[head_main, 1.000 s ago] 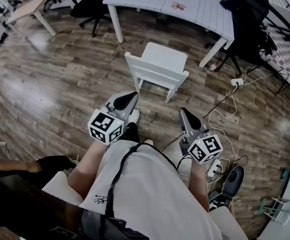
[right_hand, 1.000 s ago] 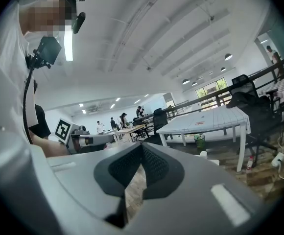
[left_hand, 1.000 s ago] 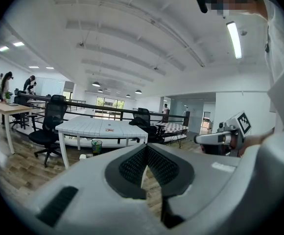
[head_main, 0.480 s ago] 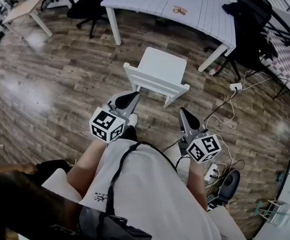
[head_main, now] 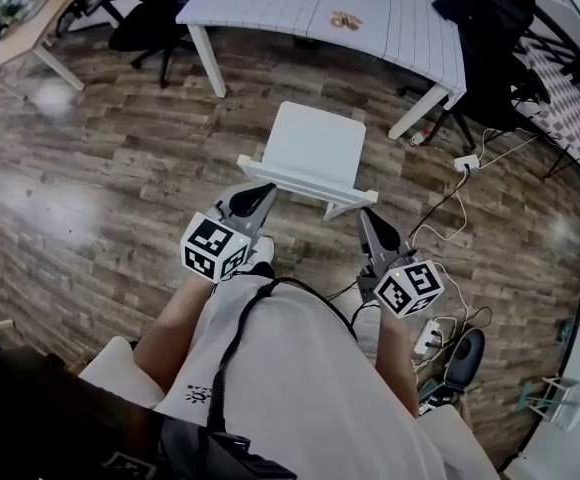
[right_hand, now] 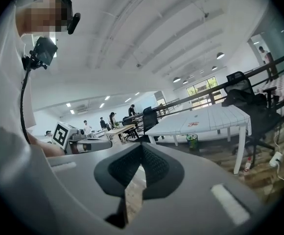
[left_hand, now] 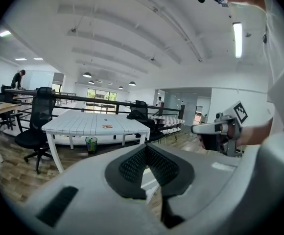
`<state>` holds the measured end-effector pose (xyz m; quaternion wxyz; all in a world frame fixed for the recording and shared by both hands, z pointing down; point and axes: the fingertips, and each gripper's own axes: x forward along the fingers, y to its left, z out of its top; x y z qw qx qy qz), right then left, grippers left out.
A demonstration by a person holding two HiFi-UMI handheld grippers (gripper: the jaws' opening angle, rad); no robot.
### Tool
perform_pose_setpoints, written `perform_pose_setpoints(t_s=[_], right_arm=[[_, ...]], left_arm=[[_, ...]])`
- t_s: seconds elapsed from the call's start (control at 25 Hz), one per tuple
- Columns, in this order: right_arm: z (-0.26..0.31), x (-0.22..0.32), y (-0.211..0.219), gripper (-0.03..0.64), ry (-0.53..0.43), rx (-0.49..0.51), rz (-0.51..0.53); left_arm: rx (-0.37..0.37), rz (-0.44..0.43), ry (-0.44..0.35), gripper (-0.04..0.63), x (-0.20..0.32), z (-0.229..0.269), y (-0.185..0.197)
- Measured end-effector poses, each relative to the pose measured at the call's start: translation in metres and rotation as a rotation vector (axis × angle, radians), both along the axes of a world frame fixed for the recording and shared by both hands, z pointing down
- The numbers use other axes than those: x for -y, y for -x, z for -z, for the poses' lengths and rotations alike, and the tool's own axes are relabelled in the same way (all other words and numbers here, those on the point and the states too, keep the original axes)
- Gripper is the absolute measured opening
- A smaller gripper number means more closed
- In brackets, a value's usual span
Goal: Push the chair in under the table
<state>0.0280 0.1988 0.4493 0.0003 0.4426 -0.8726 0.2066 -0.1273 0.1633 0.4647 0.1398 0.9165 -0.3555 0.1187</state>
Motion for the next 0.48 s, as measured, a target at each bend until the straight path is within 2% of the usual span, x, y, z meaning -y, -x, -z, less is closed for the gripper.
perform_pose_setpoints(t_s=[0.2,0.32,0.48], right_arm=[[-0.007,0.034,0.004,0.006,0.017,-0.034,-0.039],[-0.008,0.052,0.015,0.006,0.029,-0.021,-0.051],[-0.007,0.078,0.030,0.006,0.035,-0.019,-0.071]], left_arm=[[0.006,-0.025,0.000,0.008,0.043,-0.004,0.012],[-0.002,-0.072,0.006,0.008,0.061,-0.006,0.016],[0.026,-0.132,0.005,0.008,0.079,-0.014,0.021]])
